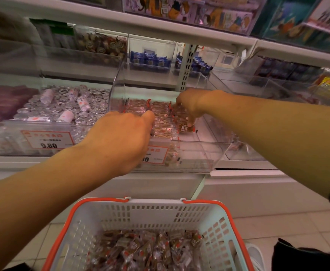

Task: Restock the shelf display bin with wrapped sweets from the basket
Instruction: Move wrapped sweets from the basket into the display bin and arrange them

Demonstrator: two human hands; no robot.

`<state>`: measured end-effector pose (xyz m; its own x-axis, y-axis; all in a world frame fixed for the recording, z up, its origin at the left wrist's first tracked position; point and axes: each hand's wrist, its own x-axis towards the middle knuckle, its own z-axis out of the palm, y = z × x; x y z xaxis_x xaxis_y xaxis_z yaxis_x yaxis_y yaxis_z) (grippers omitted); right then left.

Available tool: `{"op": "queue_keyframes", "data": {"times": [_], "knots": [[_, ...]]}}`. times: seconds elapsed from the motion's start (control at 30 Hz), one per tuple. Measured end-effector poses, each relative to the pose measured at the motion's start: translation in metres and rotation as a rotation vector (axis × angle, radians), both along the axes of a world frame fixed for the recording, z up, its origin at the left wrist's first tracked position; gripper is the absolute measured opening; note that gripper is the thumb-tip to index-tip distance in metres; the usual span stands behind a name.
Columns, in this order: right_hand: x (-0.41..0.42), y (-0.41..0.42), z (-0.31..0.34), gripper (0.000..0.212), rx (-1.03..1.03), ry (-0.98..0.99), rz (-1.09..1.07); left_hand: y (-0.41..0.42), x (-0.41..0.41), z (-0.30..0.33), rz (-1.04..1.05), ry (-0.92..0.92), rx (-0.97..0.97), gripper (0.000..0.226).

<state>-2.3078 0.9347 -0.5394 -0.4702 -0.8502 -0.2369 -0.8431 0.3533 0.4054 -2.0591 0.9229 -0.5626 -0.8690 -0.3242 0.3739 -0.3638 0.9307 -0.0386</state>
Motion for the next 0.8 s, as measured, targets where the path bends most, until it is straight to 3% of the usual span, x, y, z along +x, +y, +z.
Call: {"op": "queue_keyframes", "data": {"times": [0.13, 0.23, 0.33, 0.43, 0.5, 0.53, 0.57, 0.63, 0.7, 0.73, 0.8], "knots": [[0.011, 0.010, 0.011, 0.065, -0.023, 0.025, 0.039, 0.003, 0.001, 0.003, -0.048, 0.063, 0.032, 0.033], [0.030, 0.026, 0.026, 0.051, -0.168, -0.004, 0.092, 0.004, 0.002, 0.005, -0.058, 0.123, 0.071, 0.031], [0.061, 0.059, 0.039, 0.040, -0.508, -0.067, 0.176, 0.007, 0.009, 0.009, -0.209, 0.320, -0.071, 0.025], [0.096, 0.120, 0.015, 0.006, -1.013, -0.230, 0.315, 0.010, 0.021, 0.000, -0.443, 0.401, -0.239, 0.027], [0.116, 0.154, -0.034, 0.020, -1.200, -0.397, 0.304, 0.013, 0.028, -0.023, -0.526, 0.312, -0.208, 0.029], [0.127, 0.165, -0.067, 0.024, -1.199, -0.527, 0.229, 0.017, 0.030, -0.038, -0.515, 0.221, -0.172, 0.028], [0.135, 0.173, -0.105, 0.022, -1.118, -0.661, 0.149, 0.023, 0.033, -0.057, -0.460, 0.068, -0.124, 0.025], [0.149, 0.184, -0.186, 0.008, -0.654, -0.905, -0.072, 0.035, 0.038, -0.100, -0.208, -0.389, 0.053, 0.020], [0.161, 0.204, -0.265, 0.065, -0.088, -0.992, -0.256, 0.044, 0.052, -0.156, 0.076, -0.743, 0.295, 0.042], [0.165, 0.220, -0.300, 0.087, 0.082, -0.978, -0.341, 0.053, 0.061, -0.183, 0.178, -0.868, 0.434, 0.052], [0.170, 0.256, -0.346, 0.099, 0.143, -0.893, -0.534, 0.074, 0.085, -0.235, 0.305, -0.923, 0.699, 0.053]]}}
